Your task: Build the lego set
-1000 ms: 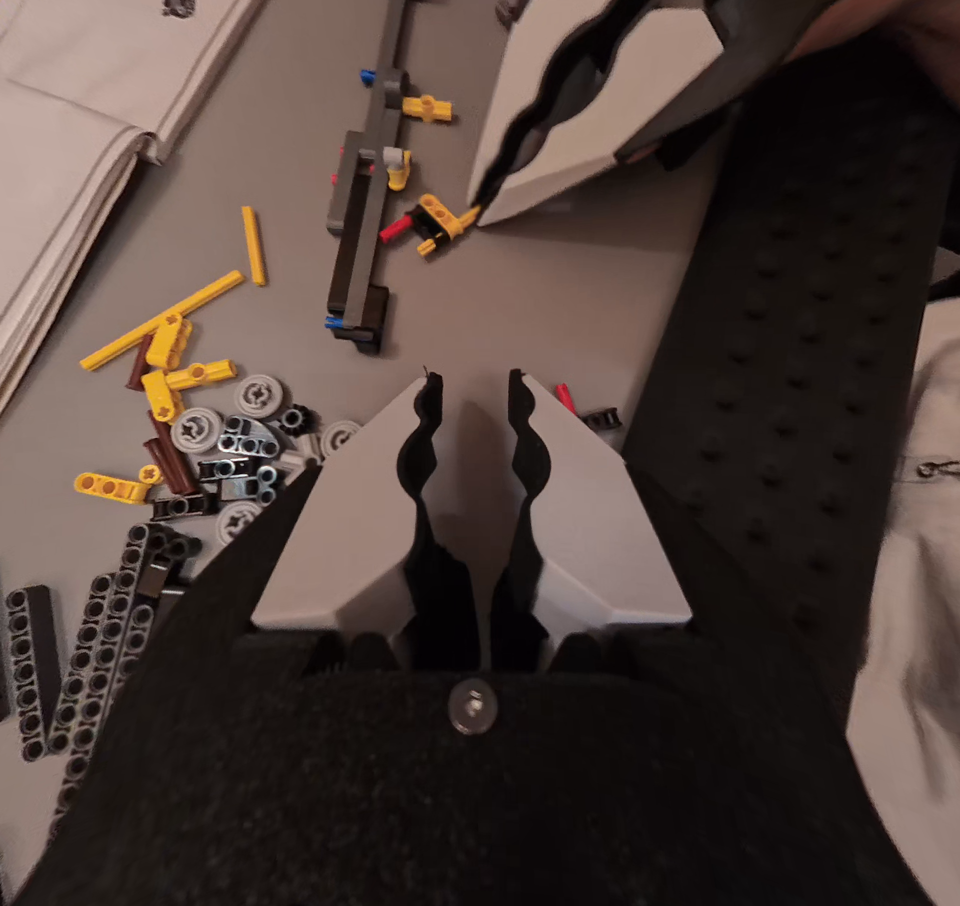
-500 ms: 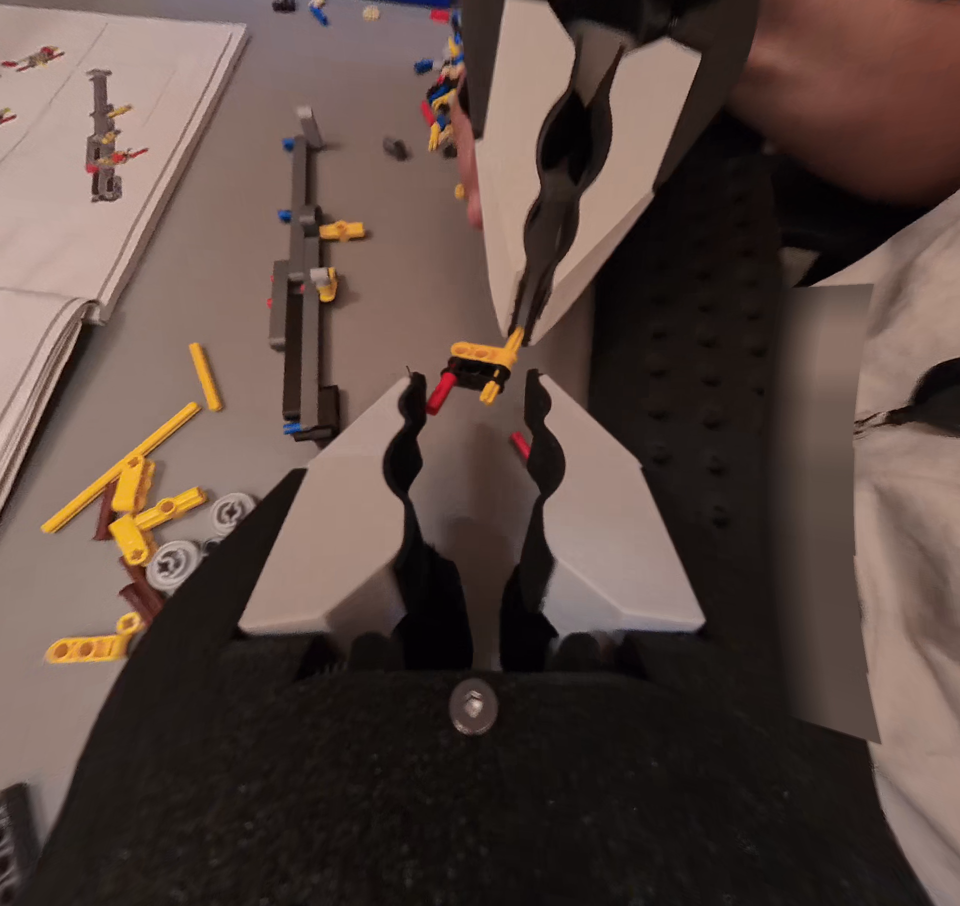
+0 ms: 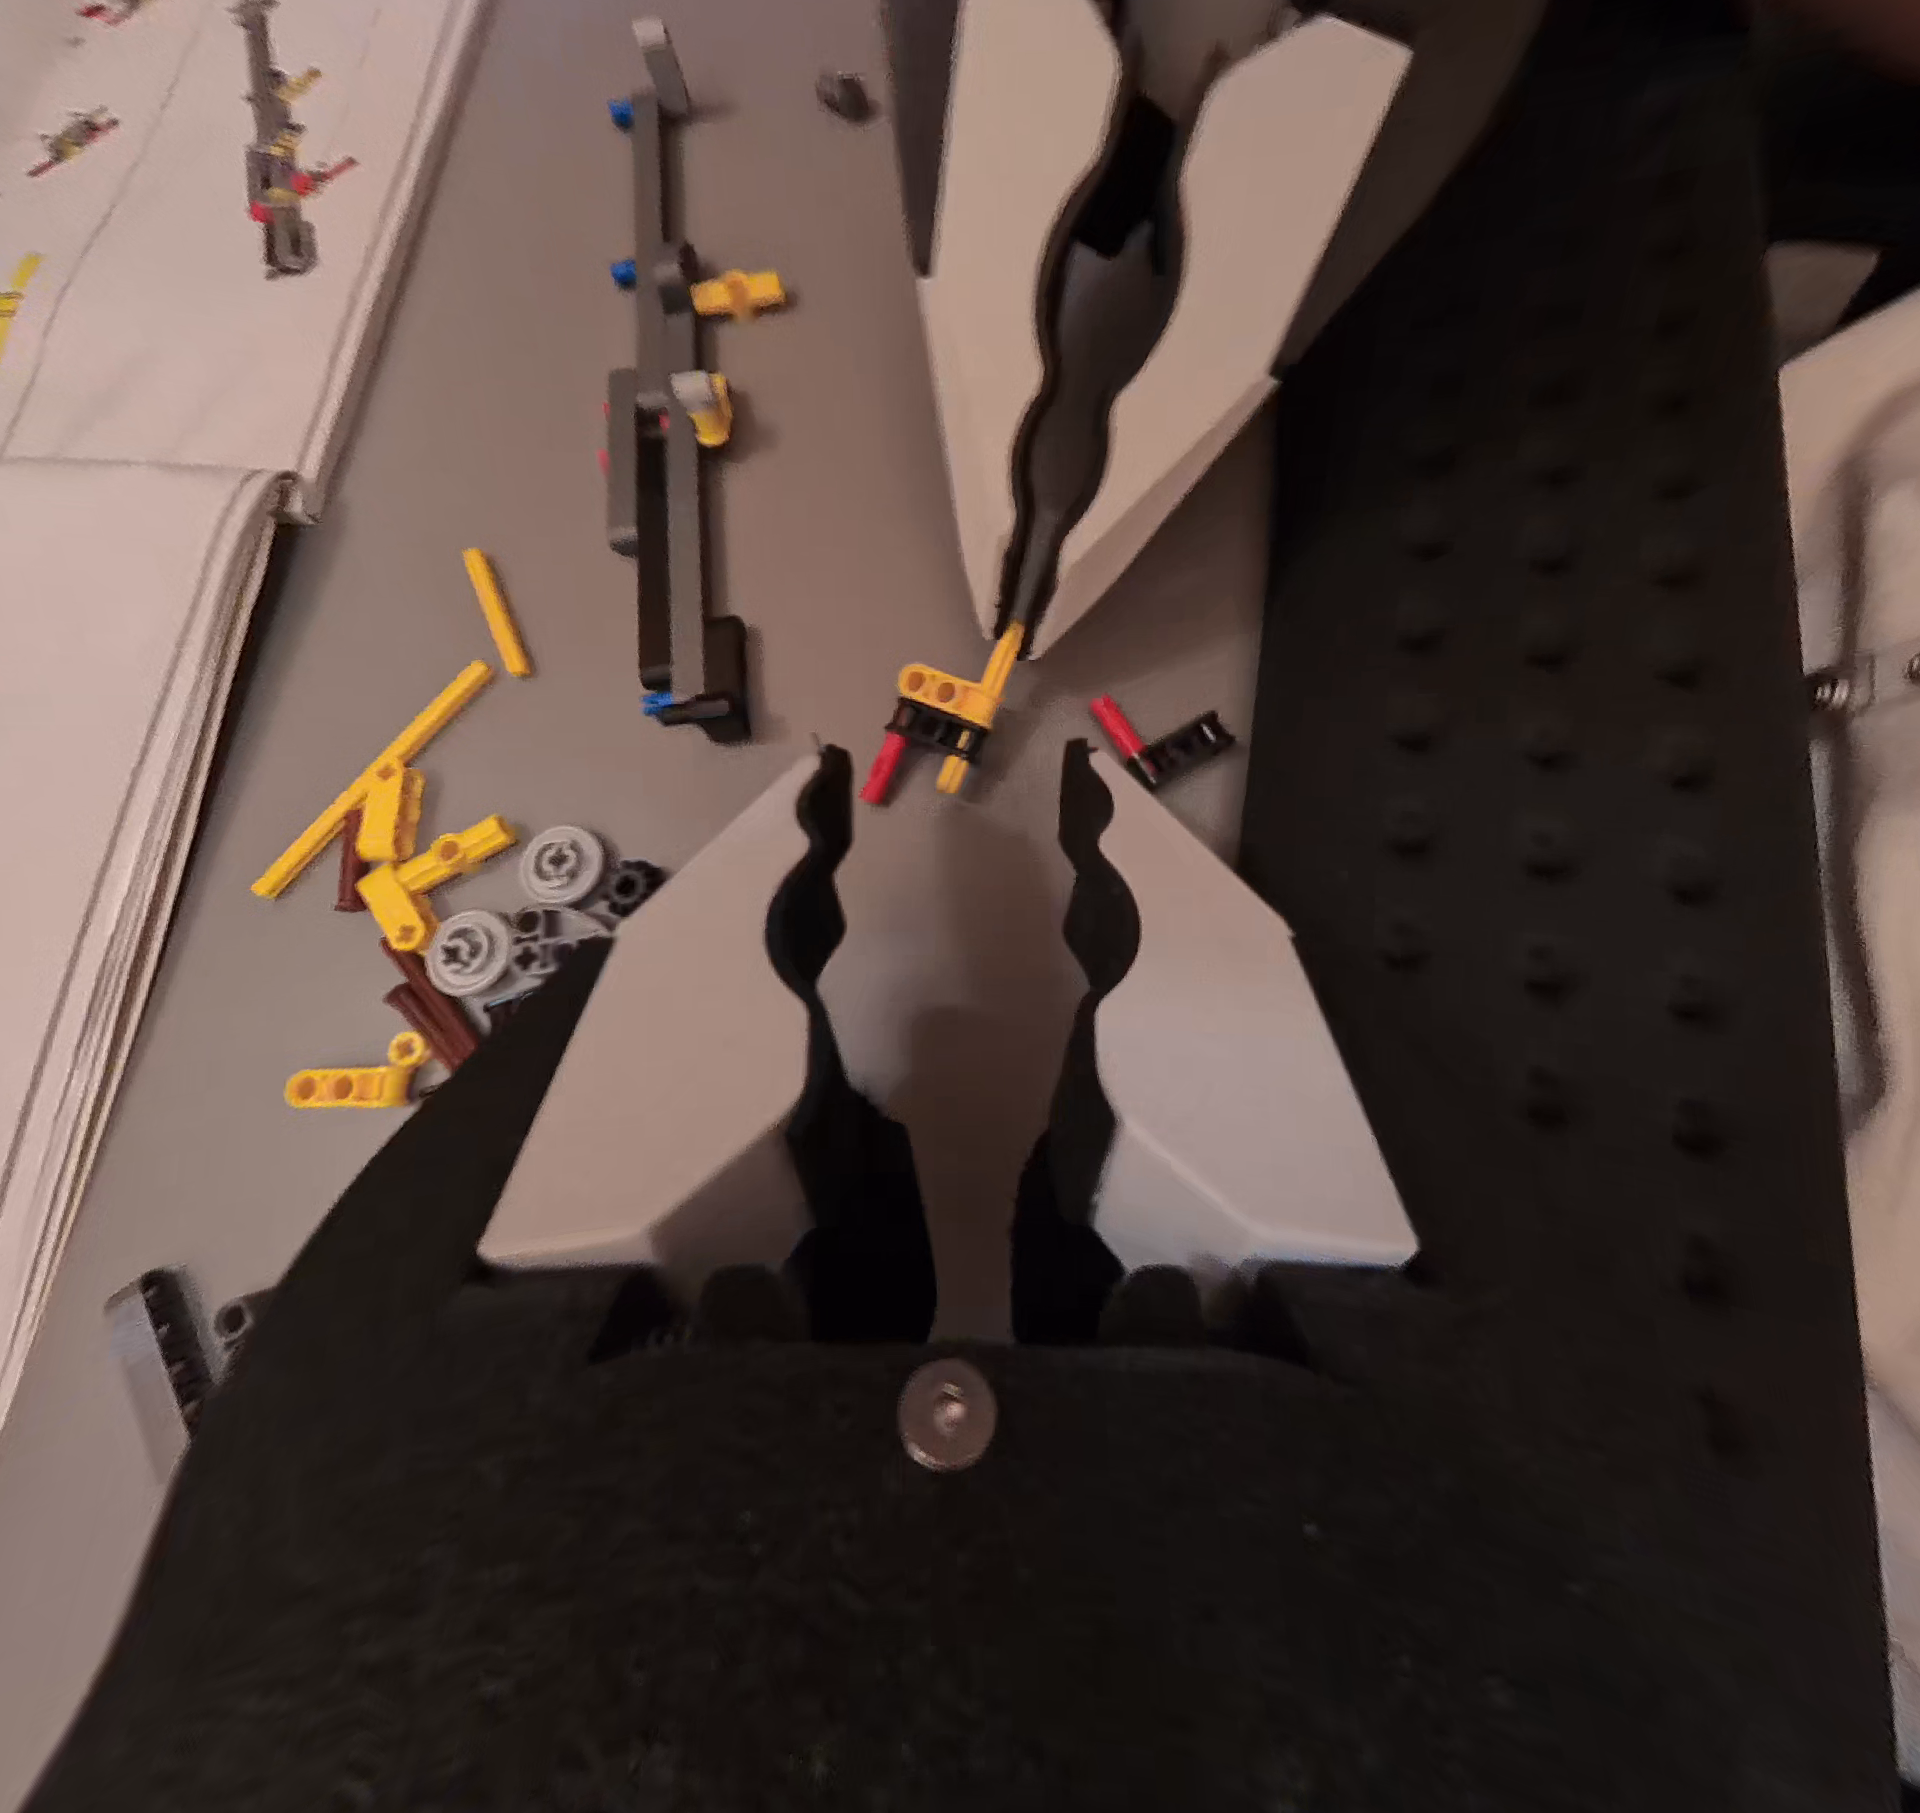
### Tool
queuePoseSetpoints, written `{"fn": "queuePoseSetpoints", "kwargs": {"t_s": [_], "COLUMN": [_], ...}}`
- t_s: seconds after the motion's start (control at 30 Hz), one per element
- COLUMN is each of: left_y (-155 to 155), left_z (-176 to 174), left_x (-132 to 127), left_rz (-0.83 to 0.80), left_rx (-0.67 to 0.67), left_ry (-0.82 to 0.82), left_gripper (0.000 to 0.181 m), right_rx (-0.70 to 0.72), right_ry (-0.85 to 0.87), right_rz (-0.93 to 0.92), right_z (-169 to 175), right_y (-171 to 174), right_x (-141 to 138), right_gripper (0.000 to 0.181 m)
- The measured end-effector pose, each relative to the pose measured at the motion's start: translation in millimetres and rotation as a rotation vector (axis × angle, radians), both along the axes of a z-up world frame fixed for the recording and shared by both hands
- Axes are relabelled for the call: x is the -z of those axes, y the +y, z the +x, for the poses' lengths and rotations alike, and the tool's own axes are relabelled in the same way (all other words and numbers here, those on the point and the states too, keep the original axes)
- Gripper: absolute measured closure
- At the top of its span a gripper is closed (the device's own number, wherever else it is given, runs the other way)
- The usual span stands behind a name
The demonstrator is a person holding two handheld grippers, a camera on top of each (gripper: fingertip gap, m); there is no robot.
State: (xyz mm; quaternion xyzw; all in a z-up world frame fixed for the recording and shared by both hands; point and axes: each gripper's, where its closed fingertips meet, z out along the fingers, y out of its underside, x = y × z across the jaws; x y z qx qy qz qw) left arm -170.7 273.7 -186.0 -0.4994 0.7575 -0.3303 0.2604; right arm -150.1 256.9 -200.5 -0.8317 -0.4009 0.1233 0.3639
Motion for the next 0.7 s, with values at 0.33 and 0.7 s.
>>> {"fn": "queuePoseSetpoints", "kwargs": {"t_s": [0.33, 0.7], "left_y": [-40.7, -39.7], "left_z": [-8.4, 9.1], "left_x": [19.1, 26.6], "left_rz": [0.008, 0.068], "left_rx": [0.191, 0.172], "left_ry": [0.137, 0.121], "left_gripper": [0.159, 0.172], "right_rx": [0.072, 0.095], "right_ry": [0.185, 0.260], "right_rz": [-0.024, 0.052], "right_z": [5.3, 20.0], "right_y": [-8.1, -25.3], "right_x": [-17.5, -28.9], "right_gripper": [0.167, 0.169]}}
